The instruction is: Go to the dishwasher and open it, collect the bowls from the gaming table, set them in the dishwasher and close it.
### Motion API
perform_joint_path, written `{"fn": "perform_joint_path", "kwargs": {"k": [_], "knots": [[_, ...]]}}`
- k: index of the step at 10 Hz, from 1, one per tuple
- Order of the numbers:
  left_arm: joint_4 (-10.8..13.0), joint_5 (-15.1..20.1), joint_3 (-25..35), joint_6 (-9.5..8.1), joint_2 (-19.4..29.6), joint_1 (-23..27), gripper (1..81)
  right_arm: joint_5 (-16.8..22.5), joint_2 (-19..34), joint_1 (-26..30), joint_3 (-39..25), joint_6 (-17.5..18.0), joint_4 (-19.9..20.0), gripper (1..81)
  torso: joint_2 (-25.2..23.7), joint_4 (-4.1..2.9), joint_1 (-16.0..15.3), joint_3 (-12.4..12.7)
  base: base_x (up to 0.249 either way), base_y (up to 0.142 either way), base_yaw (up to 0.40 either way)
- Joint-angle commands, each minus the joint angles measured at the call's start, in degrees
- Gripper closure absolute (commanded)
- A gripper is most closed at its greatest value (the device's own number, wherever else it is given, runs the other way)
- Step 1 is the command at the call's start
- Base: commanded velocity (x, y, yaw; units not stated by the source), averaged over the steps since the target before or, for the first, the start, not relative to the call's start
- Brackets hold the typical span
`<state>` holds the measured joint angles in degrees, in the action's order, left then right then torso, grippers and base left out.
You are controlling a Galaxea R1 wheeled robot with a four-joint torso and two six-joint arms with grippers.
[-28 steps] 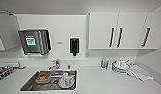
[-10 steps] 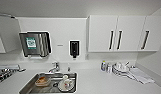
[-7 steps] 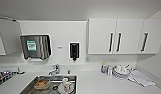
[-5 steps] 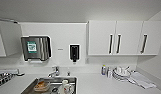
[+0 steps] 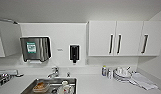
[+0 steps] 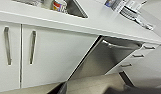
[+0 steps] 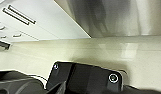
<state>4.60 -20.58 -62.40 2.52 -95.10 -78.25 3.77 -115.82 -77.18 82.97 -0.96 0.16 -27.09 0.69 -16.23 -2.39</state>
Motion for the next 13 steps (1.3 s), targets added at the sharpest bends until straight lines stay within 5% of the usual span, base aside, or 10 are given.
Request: {"fn": "perform_joint_path", "kwargs": {"k": [1, 4, 5, 10, 12, 13], "knots": [[4.81, 6.5, 9.57, -0.15, 8.51, 12.1, 1.0, 1.68, 4.7, 6.46, -3.17, 0.96, 2.04, 1.0, -5.4, 0.0, -3.5, -5.11, 0.0, 0.0, 0.0], [4.11, 13.8, 11.33, -0.76, 9.83, 18.87, 1.0, -0.68, 6.18, 7.25, -5.71, 1.05, 2.21, 1.0, -11.74, 0.0, -7.54, -11.13, 0.0, 0.0, 0.0], [4.11, 14.69, 12.29, -0.77, 10.7, 20.1, 1.0, -1.31, 6.89, 7.43, -6.52, 1.05, 2.74, 1.0, -13.71, 0.0, -8.83, -7.61, 0.0, 0.0, 0.0], [8.68, 15.92, 18.37, -0.68, 11.33, 21.6, 1.0, -1.39, 7.24, 8.75, -6.69, 1.05, 7.58, 1.0, -22.65, 0.0, -14.51, -11.04, 0.0, 0.0, 0.0], [8.76, 15.92, 19.87, -0.59, 10.98, 22.3, 1.0, -1.39, 7.16, 8.75, -6.52, 1.14, 8.09, 1.0, -26.67, 0.0, -17.05, -16.54, 0.0, 0.0, 0.0], [8.76, 15.92, 19.69, -0.67, 10.71, 22.39, 1.0, -1.39, 7.24, 8.92, -6.43, 1.05, 9.49, 1.0, -28.16, 0.0, -17.9, -17.06, 0.0, 0.0, 0.0]]}}
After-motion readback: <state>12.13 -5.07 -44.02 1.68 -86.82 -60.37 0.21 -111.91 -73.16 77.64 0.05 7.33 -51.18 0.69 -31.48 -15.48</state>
